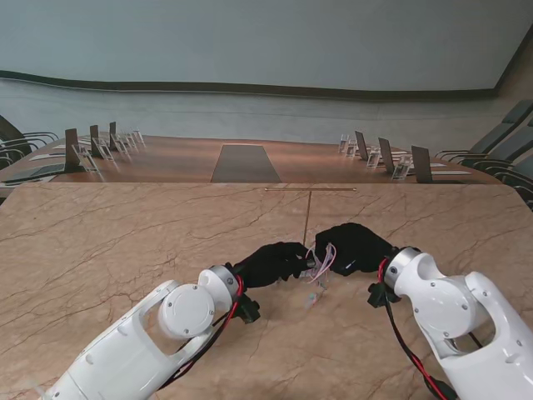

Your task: Take the wired earphone off the rack, coil the cable and place them on the table

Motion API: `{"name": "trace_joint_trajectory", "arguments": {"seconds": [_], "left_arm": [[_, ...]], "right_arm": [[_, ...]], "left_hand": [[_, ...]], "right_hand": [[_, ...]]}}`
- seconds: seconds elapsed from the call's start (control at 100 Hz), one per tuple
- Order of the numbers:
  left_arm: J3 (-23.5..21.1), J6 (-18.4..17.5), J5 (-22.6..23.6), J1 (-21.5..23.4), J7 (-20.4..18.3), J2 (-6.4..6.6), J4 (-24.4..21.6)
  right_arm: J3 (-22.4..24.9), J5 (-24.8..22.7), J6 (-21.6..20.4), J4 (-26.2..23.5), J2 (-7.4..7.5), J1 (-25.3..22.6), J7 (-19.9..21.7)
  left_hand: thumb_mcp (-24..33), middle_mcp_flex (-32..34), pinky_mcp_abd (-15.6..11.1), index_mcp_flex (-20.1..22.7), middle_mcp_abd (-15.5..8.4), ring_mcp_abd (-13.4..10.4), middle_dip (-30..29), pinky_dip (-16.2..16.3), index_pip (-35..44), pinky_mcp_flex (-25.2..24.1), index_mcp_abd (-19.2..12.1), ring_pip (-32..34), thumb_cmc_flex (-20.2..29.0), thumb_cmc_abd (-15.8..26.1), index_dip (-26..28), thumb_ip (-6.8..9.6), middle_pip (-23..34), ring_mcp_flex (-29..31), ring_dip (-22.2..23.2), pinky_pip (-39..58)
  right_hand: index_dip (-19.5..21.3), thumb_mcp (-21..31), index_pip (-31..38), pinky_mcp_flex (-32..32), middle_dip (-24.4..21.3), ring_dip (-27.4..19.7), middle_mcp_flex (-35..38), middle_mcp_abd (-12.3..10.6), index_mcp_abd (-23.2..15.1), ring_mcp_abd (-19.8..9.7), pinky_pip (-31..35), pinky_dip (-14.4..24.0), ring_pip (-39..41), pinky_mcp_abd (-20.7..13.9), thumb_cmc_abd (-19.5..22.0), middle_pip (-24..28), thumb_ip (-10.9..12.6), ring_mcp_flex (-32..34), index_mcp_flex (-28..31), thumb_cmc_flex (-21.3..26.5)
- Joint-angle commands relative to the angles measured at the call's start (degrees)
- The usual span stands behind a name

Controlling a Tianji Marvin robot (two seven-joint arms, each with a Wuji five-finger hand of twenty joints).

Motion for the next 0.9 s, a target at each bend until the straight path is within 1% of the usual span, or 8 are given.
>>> {"name": "trace_joint_trajectory", "arguments": {"seconds": [0.0,0.31,0.41,0.47,0.56,0.67,0.81,0.89], "left_arm": [[-0.09,0.26,0.05,0.48,0.33,-0.28,0.08],[-0.71,-0.19,-0.52,0.98,1.55,-0.61,0.07],[-0.97,-0.36,-0.16,1.25,2.32,-0.74,0.07],[-1.17,-0.44,0.08,1.41,2.61,-0.75,0.05],[-1.48,-0.9,1.05,1.59,3.17,-0.73,0.24],[-1.92,-1.12,1.0,1.94,3.53,-0.77,0.19],[-2.32,-1.23,1.29,2.3,3.65,-0.68,0.02],[-2.52,-1.3,1.44,2.51,3.69,-0.63,-0.07]], "right_arm": [[0.04,-0.15,-0.25,-0.27,-0.07,-0.45,0.04],[0.45,-0.87,-0.27,-0.51,0.03,-1.03,0.39],[0.63,-1.14,-0.15,-0.68,0.12,-1.24,0.82],[0.73,-1.31,-0.14,-0.78,0.15,-1.38,0.96],[0.92,-1.56,-0.2,-0.91,0.2,-1.6,1.16],[1.2,-1.78,-0.27,-1.07,0.21,-1.94,1.14],[1.58,-2.32,-0.09,-1.46,0.31,-2.36,1.66],[1.8,-2.6,-0.16,-1.61,0.34,-2.59,1.79]], "left_hand": [[-0.24,-1.76,-0.77,0.82,0.41,1.07,-0.75,0.68,-1.45,-0.84,-0.63,-0.71,-1.82,2.18,-0.68,1.8,-1.28,-0.94,0.33,-0.57],[-0.27,-3.09,-0.6,-3.69,1.08,1.69,-2.65,-0.5,-1.34,-2.54,-3.05,-2.92,-2.45,2.9,-0.09,1.76,-3.59,-2.59,-0.59,-2.01],[-0.27,-4.06,-0.43,-4.63,1.44,1.99,-4.92,-1.81,-1.72,-3.39,-3.35,-4.8,-2.4,2.8,-0.36,1.77,-6.1,-3.39,-1.74,-3.04],[-0.23,-5.45,-0.71,-5.63,1.46,1.64,-6.81,-2.75,-2.17,-4.24,-3.61,-6.3,-2.26,2.59,-0.6,1.79,-8.28,-4.36,-2.69,-3.87],[-0.24,-6.03,-0.84,-6.27,1.11,1.11,-8.99,-4.12,-1.92,-4.54,-3.73,-7.5,-2.54,2.1,-0.52,1.83,-9.36,-4.52,-3.96,-4.26],[-0.11,-6.12,-0.66,-6.14,1.35,1.24,-9.55,-4.61,-1.83,-4.79,-3.56,-7.82,-2.46,2.03,-0.54,1.83,-9.48,-4.72,-4.34,-4.42],[0.0,-5.77,-0.59,-5.82,1.42,1.38,-9.78,-4.78,-1.69,-4.36,-3.44,-7.32,-2.32,2.27,-0.55,1.81,-9.18,-4.3,-4.31,-4.03],[-0.12,-5.58,-0.55,-5.63,1.41,1.37,-9.84,-4.81,-1.63,-4.14,-3.42,-6.94,-2.47,2.33,-0.57,1.76,-8.99,-4.07,-4.22,-3.79]], "right_hand": [[2.4,3.09,6.21,0.94,-0.15,0.3,-0.44,6.36,-3.82,6.39,3.88,-0.87,4.95,-6.01,3.23,3.07,4.14,1.09,2.4,0.04],[2.91,3.02,5.15,-0.66,0.04,1.03,-3.62,5.99,-4.88,5.22,3.08,-0.79,4.08,-7.51,3.13,4.1,5.09,-0.93,3.07,-0.79],[3.02,2.87,4.84,-1.56,0.04,1.37,-4.87,6.03,-5.14,4.94,2.6,-0.73,3.62,-7.93,3.25,4.25,5.18,-1.75,3.18,-0.93],[3.03,2.85,4.55,-2.09,0.09,1.58,-5.76,6.11,-5.47,4.8,2.29,-0.68,3.26,-8.16,3.25,4.38,5.28,-2.37,3.35,-1.12],[3.05,2.87,4.23,-3.04,0.15,1.96,-7.17,6.28,-5.72,4.47,1.76,-0.57,2.75,-8.63,3.13,4.59,5.41,-3.28,3.52,-1.3],[2.84,3.02,3.77,-4.18,0.1,2.61,-8.83,6.54,-5.89,4.33,1.11,-0.27,2.03,-9.01,2.65,4.86,5.55,-4.44,4.11,-1.54],[2.46,3.44,3.2,-8.97,0.23,4.16,-14.7,6.85,-6.09,3.49,-1.37,0.66,-0.54,-10.81,2.21,5.08,5.66,-9.07,4.63,-1.87],[2.21,3.79,3.06,-12.83,1.56,5.8,-18.77,6.56,-6.07,2.84,-3.54,1.89,-2.77,-12.32,2.03,4.12,5.5,-12.63,4.85,-2.02]]}}
